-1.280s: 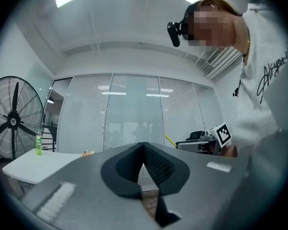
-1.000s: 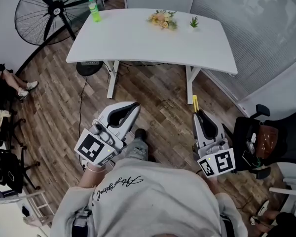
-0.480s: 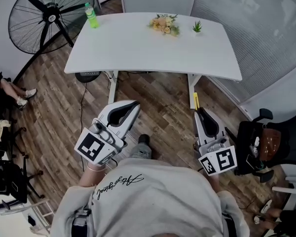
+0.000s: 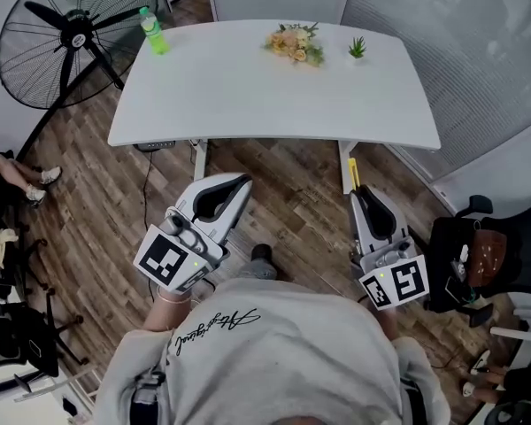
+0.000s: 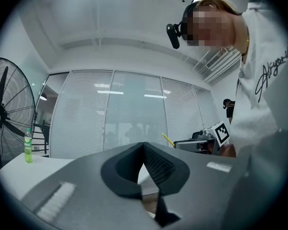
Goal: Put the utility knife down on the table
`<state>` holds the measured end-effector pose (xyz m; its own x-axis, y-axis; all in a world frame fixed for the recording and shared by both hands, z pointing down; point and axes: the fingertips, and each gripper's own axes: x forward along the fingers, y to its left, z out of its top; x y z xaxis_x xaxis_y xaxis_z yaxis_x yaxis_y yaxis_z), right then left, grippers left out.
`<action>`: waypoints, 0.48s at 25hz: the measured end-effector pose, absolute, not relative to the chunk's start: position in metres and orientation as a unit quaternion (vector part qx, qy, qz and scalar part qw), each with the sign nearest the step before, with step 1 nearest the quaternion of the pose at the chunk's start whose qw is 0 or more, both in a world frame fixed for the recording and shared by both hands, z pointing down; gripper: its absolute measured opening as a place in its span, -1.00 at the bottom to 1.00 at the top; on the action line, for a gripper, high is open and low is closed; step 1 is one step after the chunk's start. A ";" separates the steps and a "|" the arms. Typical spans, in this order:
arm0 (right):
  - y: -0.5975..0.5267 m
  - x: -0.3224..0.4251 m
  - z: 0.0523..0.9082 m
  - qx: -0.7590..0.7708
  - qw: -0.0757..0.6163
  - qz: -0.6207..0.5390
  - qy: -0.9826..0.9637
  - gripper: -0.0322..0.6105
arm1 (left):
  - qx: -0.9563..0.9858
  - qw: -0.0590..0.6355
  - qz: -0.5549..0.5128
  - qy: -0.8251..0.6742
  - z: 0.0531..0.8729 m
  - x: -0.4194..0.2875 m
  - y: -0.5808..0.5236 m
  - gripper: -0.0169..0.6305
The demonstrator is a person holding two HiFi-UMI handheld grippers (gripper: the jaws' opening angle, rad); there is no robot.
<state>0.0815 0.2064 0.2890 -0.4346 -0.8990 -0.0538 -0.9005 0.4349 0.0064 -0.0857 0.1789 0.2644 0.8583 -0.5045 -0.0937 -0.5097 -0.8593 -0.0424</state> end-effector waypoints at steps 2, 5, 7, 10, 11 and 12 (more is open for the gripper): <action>0.196 0.079 0.288 -0.533 0.023 0.015 0.845 -0.69 | -0.964 0.032 0.040 0.259 0.263 -0.087 0.168 -0.95; 0.183 0.072 0.288 -0.534 0.026 0.013 0.845 -0.69 | -0.965 0.032 0.040 0.257 0.261 -0.091 0.154 -0.95; 0.175 0.069 0.287 -0.536 0.026 0.012 0.844 -0.69 | -0.965 0.031 0.039 0.256 0.260 -0.093 0.144 -0.95; 0.162 0.066 0.286 -0.541 0.027 0.011 0.840 -0.69 | -0.967 0.030 0.038 0.251 0.259 -0.097 0.130 -0.95; 0.159 0.066 0.286 -0.543 0.027 0.011 0.839 -0.69 | -0.967 0.031 0.038 0.250 0.259 -0.099 0.127 -0.95; 0.155 0.065 0.286 -0.545 0.027 0.011 0.838 -0.69 | -0.967 0.031 0.039 0.248 0.259 -0.100 0.123 -0.95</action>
